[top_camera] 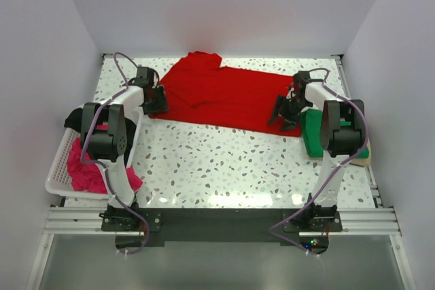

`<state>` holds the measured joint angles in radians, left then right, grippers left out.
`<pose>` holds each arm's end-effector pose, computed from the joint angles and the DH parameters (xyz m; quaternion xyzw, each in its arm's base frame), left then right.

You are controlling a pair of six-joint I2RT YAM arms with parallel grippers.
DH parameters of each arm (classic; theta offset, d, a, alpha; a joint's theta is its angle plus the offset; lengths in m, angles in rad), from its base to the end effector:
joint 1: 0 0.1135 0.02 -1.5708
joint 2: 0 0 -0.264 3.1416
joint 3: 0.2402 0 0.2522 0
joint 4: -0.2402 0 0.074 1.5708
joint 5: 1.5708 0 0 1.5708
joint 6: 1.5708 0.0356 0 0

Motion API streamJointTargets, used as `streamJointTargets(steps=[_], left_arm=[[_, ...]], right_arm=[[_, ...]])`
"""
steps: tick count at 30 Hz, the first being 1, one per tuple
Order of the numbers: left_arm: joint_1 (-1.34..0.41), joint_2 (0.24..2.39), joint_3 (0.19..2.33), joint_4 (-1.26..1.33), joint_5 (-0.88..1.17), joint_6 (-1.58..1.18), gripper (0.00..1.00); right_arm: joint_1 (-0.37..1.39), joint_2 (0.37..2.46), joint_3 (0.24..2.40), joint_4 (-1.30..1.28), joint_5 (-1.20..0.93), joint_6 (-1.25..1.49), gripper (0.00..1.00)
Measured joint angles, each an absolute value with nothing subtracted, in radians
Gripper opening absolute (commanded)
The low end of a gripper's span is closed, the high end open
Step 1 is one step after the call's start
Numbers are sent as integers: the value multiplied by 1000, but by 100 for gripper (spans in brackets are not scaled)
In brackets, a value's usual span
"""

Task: Fold and stack the t-shirts
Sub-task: Fold the tshirt

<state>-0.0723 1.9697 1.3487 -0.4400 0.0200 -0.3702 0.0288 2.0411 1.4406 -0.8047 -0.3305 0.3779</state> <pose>0.4090 -0.0303 0.1674 -0.1411 0.9573 -0.0648 0.2439 0.3929 0.0229 0.1537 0.1573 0.9704 0.1770 0.0468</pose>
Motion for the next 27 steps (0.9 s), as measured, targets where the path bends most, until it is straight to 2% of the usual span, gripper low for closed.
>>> streamJointTargets(steps=[12, 22, 27], left_arm=[[-80, 1965, 1382, -420, 32, -303, 61], [-237, 1967, 1550, -391, 74, -353, 57], [-254, 2021, 1563, -379, 127, -383, 57]], right_arm=[[27, 2047, 1465, -830, -304, 363, 63], [20, 2047, 1536, -845, -275, 352, 63], [35, 2035, 1563, -846, -278, 355, 63]])
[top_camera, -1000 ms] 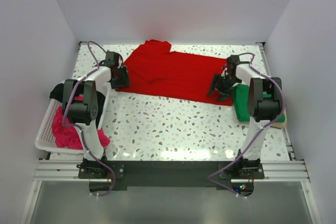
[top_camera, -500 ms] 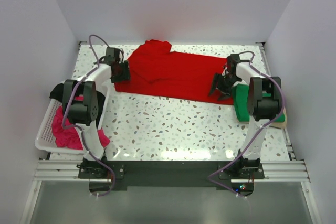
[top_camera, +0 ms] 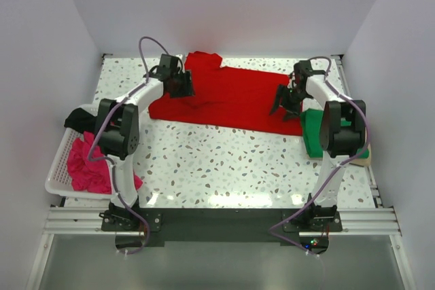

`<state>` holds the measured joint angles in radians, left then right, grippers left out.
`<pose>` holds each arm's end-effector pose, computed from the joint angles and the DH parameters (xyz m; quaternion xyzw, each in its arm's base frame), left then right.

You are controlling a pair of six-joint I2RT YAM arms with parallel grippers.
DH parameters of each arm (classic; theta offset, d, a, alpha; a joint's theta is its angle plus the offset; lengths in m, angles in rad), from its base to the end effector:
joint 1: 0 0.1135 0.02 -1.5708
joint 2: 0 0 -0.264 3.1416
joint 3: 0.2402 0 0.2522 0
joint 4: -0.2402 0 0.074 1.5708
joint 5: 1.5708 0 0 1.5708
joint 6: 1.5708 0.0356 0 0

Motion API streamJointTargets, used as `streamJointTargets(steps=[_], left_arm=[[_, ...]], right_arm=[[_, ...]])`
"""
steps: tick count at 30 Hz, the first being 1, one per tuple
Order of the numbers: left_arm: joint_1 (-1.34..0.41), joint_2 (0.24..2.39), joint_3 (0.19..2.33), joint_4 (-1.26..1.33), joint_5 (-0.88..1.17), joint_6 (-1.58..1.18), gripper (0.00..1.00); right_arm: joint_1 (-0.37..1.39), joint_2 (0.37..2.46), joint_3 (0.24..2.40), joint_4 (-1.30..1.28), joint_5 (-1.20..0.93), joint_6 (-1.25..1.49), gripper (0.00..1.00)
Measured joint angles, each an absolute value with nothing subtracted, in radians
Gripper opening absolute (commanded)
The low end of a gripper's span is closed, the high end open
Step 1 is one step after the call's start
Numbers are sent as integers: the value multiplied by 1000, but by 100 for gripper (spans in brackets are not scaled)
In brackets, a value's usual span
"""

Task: Fold and stack the t-shirts
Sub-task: Fold the tshirt

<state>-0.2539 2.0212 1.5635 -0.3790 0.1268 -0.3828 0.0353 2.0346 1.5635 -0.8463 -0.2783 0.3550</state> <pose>0.4387 -0.1185 0.2156 -0.0373 0.9310 -0.1683 0.3216 0.4101 0.0243 0.1871 0.1391 0.9727 0.1592 0.0961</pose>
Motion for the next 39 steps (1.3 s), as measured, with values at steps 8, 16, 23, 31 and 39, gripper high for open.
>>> streamJointTargets(steps=[8, 16, 23, 31, 39], left_arm=[[-265, 2119, 1576, -380, 210, -410, 55], [-294, 2144, 1597, -381, 236, -411, 37], [-296, 2165, 1639, -389, 234, -403, 13], [-304, 2231, 1755, -440, 236, -352, 0], [-323, 2367, 1950, -522, 243, -265, 0]], right_arm=[[112, 2031, 1576, -846, -282, 364, 63], [129, 2026, 1575, -845, -283, 369, 63], [128, 2006, 1552, -846, -282, 378, 63], [128, 1987, 1547, -845, -282, 384, 63], [128, 1982, 1530, -842, -282, 395, 63]])
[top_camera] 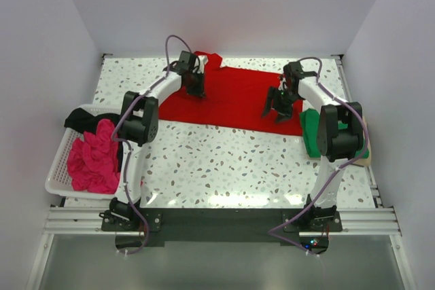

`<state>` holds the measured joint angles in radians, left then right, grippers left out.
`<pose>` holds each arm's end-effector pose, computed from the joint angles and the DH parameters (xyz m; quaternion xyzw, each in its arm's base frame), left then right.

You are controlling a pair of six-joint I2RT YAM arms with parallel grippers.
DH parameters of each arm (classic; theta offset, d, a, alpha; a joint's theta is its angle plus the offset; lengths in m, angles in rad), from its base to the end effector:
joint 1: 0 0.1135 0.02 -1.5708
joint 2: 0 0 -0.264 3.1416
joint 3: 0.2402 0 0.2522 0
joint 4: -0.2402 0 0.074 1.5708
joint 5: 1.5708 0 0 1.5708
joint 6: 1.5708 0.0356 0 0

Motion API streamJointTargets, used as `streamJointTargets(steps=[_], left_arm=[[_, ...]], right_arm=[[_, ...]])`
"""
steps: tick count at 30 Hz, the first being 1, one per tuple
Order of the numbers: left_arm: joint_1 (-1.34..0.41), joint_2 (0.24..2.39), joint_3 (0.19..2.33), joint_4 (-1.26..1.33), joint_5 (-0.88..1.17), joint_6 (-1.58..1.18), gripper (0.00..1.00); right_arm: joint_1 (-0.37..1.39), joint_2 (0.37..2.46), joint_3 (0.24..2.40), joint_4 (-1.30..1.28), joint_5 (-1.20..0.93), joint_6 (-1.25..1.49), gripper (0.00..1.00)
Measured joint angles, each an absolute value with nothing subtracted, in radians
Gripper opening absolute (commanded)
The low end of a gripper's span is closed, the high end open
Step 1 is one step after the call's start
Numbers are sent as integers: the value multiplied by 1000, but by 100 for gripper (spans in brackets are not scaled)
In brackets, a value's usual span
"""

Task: Fold and stack the t-shirts
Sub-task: Fold the tshirt

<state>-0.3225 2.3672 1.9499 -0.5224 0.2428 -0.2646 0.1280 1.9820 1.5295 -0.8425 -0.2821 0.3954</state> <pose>0.4915 -0.1733 0.1660 0.0649 0.9421 -0.1993 0.2616 0.3970 0.0611 0.1982 0.1116 0.9745 0.1697 0.0954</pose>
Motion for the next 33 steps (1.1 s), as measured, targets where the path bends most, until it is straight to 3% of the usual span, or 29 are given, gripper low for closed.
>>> streamJointTargets(steps=[24, 33], left_arm=[[-363, 2426, 2046, -516, 244, -225, 1], [-363, 2426, 2099, -489, 270, -227, 6]], right_arm=[[130, 1982, 1529, -846, -279, 404, 63], [131, 1982, 1529, -852, -279, 404, 63]])
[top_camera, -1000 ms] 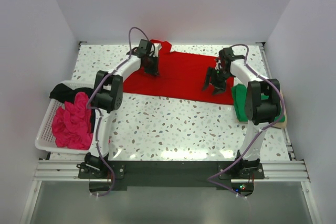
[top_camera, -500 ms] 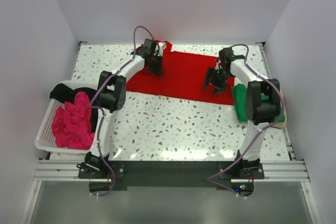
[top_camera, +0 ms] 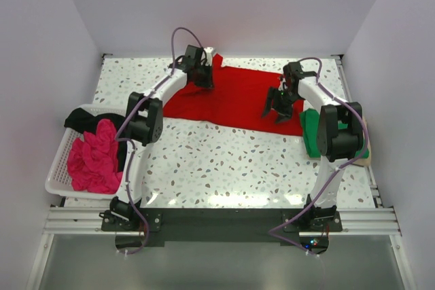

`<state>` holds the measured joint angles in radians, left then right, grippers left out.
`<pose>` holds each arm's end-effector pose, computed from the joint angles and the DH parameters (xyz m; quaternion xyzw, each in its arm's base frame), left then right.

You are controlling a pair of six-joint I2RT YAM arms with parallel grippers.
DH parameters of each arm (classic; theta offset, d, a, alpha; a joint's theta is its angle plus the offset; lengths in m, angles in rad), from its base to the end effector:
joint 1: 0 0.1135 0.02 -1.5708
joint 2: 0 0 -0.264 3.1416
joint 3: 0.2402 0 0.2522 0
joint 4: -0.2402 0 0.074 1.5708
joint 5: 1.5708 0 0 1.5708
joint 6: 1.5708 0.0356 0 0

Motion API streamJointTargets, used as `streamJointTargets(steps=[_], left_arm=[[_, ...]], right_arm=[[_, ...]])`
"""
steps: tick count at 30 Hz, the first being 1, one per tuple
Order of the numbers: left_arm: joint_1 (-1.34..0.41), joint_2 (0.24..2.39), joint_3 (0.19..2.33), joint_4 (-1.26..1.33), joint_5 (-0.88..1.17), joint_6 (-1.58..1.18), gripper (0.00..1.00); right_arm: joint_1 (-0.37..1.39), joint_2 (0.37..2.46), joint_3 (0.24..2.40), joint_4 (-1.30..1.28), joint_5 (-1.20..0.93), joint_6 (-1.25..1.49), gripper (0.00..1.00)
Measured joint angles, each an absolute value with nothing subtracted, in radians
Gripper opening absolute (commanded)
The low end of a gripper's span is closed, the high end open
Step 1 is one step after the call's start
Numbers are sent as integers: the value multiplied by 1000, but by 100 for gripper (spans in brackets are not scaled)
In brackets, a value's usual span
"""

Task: Fold and stack the t-shirts
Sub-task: Fold the tshirt

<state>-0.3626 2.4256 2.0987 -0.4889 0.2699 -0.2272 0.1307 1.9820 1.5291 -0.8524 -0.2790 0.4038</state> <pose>0.5059 -0.2021 0.1861 0.1118 0.9157 -0.2258 0.3131 0.3957 0.0619 0.1978 0.1154 0.9749 0.1675 0.0900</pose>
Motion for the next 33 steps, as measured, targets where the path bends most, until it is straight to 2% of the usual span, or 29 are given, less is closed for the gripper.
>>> streamJointTargets(steps=[2, 7, 9, 13, 17, 25, 29, 33], left_arm=[[-363, 2426, 2101, -486, 276, -228, 8], [-363, 2433, 2102, -478, 287, -239, 34], [-363, 2434, 2102, -475, 289, -246, 49], [-363, 2434, 2102, -452, 289, -274, 61], [-355, 2405, 2078, -423, 281, -327, 59], [-187, 2085, 1689, -355, 216, -431, 45], [-88, 2065, 1646, -353, 159, -429, 36], [-86, 2093, 1636, -359, 141, -427, 34]], right_arm=[[131, 1982, 1529, -854, -279, 403, 63], [131, 1982, 1529, -855, -279, 403, 64], [131, 1983, 1530, -858, -279, 403, 64], [131, 1989, 1537, -865, -279, 402, 64], [131, 1996, 1547, -865, -279, 400, 64], [134, 2026, 1560, -860, -280, 399, 64], [136, 2038, 1573, -860, -282, 398, 64], [137, 2043, 1581, -862, -283, 392, 64]])
